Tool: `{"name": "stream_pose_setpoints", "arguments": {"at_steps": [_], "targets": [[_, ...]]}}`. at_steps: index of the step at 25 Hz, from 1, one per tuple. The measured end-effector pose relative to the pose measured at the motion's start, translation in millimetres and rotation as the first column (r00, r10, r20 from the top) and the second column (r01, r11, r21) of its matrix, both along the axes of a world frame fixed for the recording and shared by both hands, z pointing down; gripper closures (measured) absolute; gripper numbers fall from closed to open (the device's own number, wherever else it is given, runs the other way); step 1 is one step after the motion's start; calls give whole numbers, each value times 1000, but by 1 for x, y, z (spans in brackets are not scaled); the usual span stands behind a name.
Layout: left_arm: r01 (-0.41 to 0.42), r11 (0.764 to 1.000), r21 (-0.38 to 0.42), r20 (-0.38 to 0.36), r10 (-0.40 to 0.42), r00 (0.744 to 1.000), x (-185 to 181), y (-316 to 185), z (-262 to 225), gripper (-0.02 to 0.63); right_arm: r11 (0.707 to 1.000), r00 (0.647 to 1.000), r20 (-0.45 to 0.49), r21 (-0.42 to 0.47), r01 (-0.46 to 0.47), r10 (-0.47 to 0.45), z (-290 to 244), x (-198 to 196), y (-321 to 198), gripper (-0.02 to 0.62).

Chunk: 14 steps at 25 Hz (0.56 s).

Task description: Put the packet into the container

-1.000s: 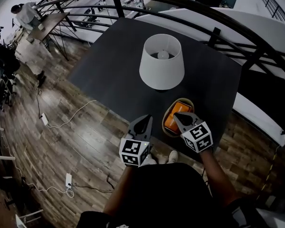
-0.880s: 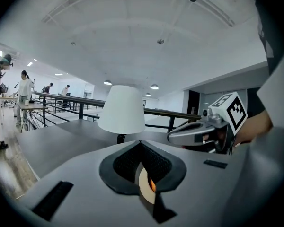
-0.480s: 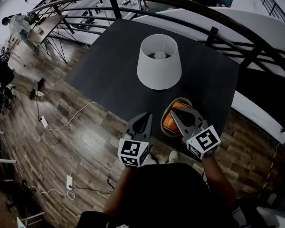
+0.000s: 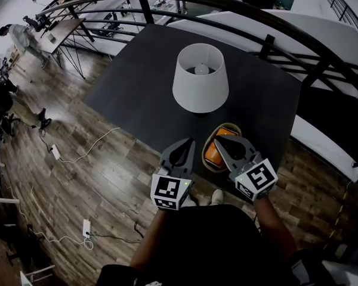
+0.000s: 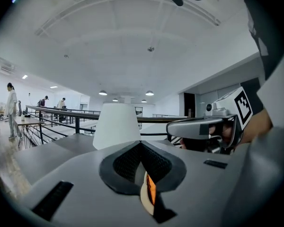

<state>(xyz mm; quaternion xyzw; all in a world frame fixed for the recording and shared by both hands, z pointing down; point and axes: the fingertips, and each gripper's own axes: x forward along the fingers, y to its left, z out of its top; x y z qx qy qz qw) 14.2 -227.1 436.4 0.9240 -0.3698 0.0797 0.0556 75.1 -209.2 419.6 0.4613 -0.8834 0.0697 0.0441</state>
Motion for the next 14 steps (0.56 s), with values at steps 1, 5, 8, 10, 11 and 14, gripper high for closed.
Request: {"name": "stream_pose_setpoints", "arguments": {"at_steps": [1, 5, 8, 10, 11, 14], "targets": [[1, 1000, 0, 1, -1, 1000, 0, 0, 0, 598, 1000, 1000, 4, 0, 1, -1, -1, 0, 0, 591], [6, 1000, -3, 0, -6, 1000, 2, 0, 0, 598, 999, 999, -23, 13, 39, -39, -1, -1, 0, 591], [-1, 1000, -2, -2, 1, 1000, 4, 0, -1, 598, 999, 999, -33, 11, 39, -38, 2, -1, 1, 591], [0, 1000, -2, -2, 0, 1000, 3, 0, -1, 598, 999, 999, -30, 3, 37, -37, 4, -3, 1, 591], [3, 1000, -4, -2, -3, 1000, 2, 0, -1, 598, 999, 999, -30, -1, 38, -38, 5, -4, 1, 591], [11, 1000, -8, 0, -11, 1000, 0, 0, 1, 598, 999, 998, -32, -5, 49, -49, 7, -7, 2, 591]]}}
